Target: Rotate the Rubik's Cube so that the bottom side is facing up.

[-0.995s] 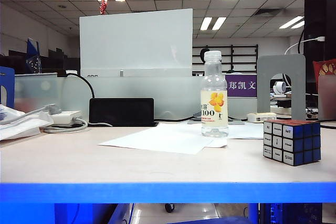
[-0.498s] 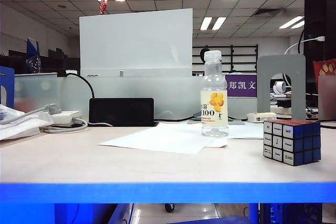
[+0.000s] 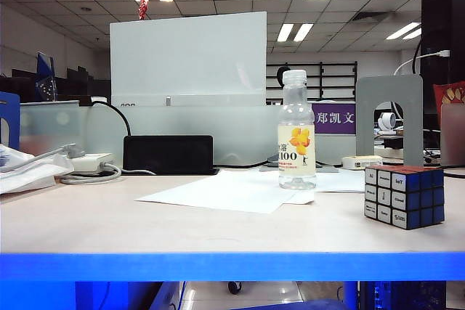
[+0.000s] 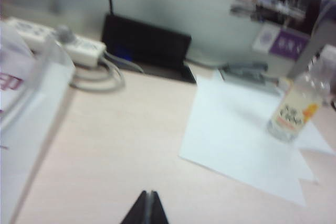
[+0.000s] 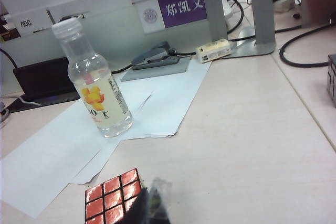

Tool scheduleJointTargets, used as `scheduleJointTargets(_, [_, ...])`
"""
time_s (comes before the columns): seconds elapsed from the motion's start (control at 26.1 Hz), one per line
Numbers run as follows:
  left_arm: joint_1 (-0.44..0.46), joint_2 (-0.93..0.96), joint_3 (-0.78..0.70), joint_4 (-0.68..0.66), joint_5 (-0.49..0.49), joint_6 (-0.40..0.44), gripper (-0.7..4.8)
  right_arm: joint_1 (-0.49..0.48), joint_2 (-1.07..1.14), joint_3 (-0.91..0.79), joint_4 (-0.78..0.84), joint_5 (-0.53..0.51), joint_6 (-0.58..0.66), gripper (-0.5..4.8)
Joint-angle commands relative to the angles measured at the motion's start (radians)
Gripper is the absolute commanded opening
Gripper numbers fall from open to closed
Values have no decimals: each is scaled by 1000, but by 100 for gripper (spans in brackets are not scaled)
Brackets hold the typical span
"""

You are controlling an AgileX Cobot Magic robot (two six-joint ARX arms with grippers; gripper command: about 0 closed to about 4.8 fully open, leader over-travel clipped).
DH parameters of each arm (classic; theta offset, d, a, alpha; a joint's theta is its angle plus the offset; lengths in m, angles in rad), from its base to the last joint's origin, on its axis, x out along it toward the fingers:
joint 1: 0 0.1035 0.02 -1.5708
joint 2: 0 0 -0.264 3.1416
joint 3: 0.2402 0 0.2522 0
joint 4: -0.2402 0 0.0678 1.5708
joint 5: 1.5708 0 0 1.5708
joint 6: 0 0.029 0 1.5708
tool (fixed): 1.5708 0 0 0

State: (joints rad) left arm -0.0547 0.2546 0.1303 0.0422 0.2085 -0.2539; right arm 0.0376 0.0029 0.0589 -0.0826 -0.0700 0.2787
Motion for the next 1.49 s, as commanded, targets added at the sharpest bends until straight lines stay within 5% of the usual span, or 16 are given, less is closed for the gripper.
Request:
scheduleJointTargets(0.04, [0,172,70,98,64,18,-1,1,-2,7,8,-4,8,-6])
scheduleJointTargets(0.27, [0,471,173,243,191,5,-1,1,-2,20,4,-17,17,-6])
scheduleJointTargets(0.61, [-26,586,187,402,197,-69,21,1,42,85,-18,-19,17,-6])
scheduleJointTargets(1.38, [-383,958,389,492,227,-68,41,1,183,146,10,-66,17,-5])
scheduleJointTargets(1.49, [-400,979,409,491,261,-68,41,1,202,146,0,-94,16,35])
